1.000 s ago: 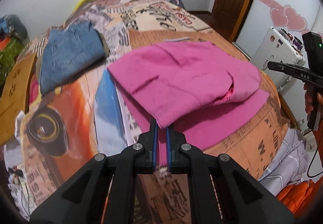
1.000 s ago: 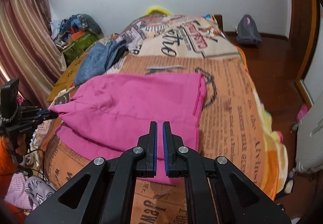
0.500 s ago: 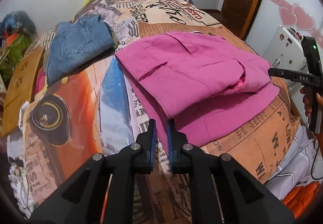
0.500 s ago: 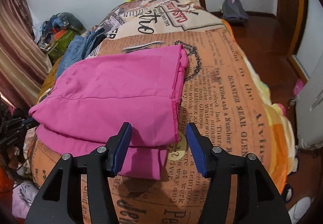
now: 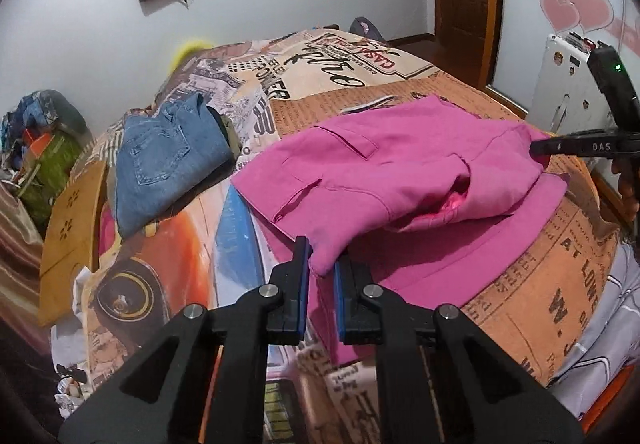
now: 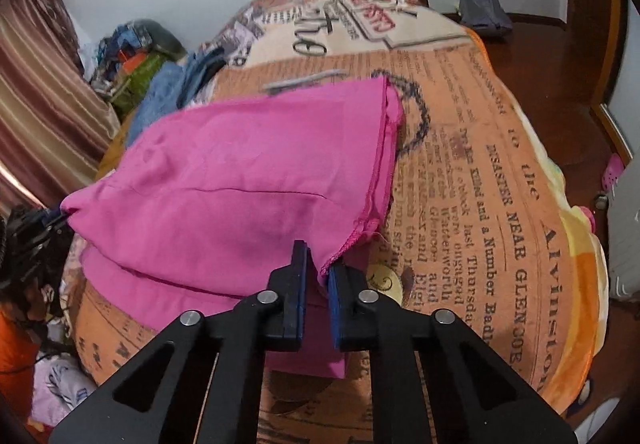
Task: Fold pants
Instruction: 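Lay the folded trousers flat and open both grippers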
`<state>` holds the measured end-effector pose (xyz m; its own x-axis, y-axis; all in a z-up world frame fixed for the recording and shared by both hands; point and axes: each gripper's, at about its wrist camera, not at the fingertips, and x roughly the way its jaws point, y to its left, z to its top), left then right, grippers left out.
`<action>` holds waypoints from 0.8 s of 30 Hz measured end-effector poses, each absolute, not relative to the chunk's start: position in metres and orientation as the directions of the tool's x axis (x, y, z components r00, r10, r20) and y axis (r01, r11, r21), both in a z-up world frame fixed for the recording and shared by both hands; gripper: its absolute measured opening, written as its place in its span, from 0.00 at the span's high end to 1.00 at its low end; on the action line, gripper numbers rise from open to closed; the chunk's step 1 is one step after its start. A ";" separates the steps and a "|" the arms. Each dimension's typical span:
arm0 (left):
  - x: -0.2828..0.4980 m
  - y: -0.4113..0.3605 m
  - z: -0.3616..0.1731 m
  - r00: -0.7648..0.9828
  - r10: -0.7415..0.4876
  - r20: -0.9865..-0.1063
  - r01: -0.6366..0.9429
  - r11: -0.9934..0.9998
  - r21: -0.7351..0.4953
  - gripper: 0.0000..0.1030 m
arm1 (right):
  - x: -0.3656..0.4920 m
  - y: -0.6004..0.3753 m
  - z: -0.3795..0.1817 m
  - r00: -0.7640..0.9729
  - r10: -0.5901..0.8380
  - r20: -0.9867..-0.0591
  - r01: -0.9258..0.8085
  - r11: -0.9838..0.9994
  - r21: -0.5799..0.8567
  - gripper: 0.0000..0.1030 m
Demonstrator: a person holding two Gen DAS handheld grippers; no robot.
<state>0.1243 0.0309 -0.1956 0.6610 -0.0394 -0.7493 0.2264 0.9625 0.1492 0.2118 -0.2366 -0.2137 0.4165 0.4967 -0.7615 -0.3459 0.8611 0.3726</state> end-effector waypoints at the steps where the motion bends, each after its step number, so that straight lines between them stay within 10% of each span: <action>1: 0.125 0.032 -0.195 0.662 -0.039 -0.748 0.224 0.963 0.148 0.91 | 0.211 -0.237 -0.210 0.427 0.498 -0.755 -0.349 0.861 0.370 0.94; 24: 0.095 0.056 -0.206 0.559 -0.088 -0.824 0.233 0.971 0.055 0.91 | 0.184 -0.251 -0.192 0.462 0.424 -0.779 -0.322 0.898 0.299 0.94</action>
